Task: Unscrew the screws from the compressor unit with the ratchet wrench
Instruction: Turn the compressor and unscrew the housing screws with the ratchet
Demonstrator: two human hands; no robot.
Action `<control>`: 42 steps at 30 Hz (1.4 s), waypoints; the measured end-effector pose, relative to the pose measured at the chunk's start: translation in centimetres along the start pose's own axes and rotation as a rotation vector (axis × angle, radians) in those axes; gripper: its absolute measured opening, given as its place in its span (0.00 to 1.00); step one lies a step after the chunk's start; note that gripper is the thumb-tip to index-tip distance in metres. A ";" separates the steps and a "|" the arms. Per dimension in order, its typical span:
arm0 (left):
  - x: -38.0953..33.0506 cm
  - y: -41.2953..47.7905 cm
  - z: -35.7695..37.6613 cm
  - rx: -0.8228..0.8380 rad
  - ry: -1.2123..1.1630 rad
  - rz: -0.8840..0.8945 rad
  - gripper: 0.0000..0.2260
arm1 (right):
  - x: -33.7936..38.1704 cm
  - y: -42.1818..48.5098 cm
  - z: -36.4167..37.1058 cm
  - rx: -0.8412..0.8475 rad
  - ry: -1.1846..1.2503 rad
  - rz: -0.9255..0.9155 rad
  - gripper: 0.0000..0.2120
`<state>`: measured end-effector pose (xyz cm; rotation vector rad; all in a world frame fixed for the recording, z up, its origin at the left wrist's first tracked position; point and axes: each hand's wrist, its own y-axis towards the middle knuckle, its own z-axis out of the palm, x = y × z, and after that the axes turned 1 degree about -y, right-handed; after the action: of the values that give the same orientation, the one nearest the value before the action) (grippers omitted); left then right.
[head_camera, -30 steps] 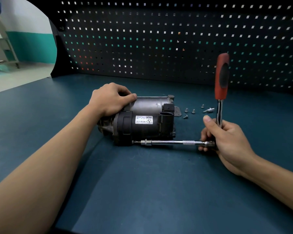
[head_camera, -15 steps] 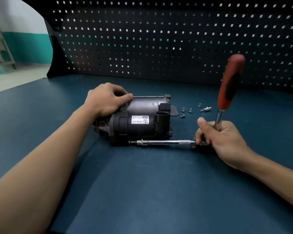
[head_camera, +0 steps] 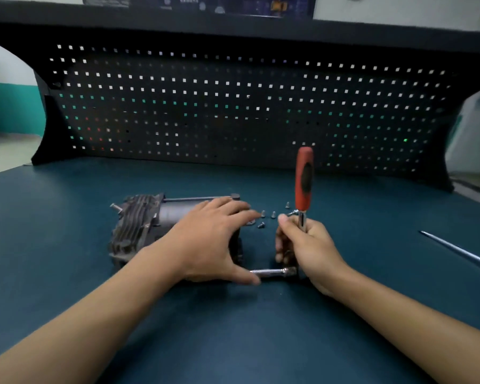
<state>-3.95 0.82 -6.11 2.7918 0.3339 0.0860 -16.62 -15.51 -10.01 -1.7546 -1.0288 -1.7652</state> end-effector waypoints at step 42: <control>-0.4 0.3 0.1 0.077 0.016 0.041 0.24 | 2.9 1.7 0.8 -0.265 0.072 -0.133 0.24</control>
<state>-4.26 0.36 -6.13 2.8764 0.2904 0.1071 -15.03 -15.42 -6.87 -1.7943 -0.9355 -2.1152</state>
